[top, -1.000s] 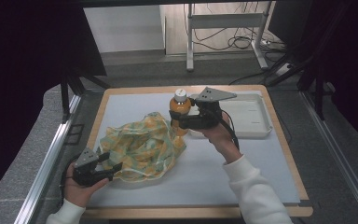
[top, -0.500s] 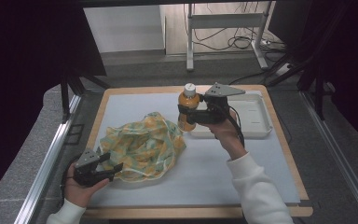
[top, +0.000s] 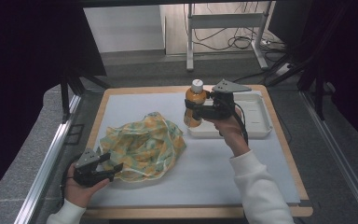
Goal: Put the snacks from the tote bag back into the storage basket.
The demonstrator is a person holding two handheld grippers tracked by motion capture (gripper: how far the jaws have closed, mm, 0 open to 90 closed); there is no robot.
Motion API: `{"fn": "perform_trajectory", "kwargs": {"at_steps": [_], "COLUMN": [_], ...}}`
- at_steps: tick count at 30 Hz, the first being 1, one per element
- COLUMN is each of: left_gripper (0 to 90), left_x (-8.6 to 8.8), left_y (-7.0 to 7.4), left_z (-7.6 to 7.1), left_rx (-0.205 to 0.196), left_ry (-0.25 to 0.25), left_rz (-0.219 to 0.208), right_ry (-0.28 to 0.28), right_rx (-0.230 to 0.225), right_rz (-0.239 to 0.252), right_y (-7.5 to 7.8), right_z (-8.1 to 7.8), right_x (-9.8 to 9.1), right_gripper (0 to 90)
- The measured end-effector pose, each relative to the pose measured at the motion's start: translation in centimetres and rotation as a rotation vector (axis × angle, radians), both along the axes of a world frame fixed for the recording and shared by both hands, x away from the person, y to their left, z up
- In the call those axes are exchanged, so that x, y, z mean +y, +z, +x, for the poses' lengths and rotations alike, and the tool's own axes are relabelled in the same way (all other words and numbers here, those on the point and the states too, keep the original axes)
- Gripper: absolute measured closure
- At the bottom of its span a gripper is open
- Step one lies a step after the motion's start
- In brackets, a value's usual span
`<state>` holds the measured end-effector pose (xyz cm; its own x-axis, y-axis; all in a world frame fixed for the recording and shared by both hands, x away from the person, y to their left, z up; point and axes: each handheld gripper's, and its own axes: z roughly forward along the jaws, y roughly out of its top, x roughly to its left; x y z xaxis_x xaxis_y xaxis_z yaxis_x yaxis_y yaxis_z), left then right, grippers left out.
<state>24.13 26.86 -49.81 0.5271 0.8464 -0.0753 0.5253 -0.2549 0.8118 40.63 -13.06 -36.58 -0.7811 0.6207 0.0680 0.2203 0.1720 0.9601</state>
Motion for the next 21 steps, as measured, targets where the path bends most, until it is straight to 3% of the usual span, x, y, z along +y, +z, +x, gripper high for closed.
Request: {"fn": "perform_trajectory", "kwargs": {"at_steps": [21], "left_gripper": [32.6], "left_x": [0.1], "left_y": [0.1], "left_z": [-0.1], "left_rx": [-0.003], "left_ry": [-0.003], "left_rz": [-0.02], "right_ry": [-0.155], "right_rx": [0.061], "right_rz": [-0.042], "right_y": [-1.8], "right_z": [4.8], "right_x": [-0.8], "right_gripper": [30.5]}}
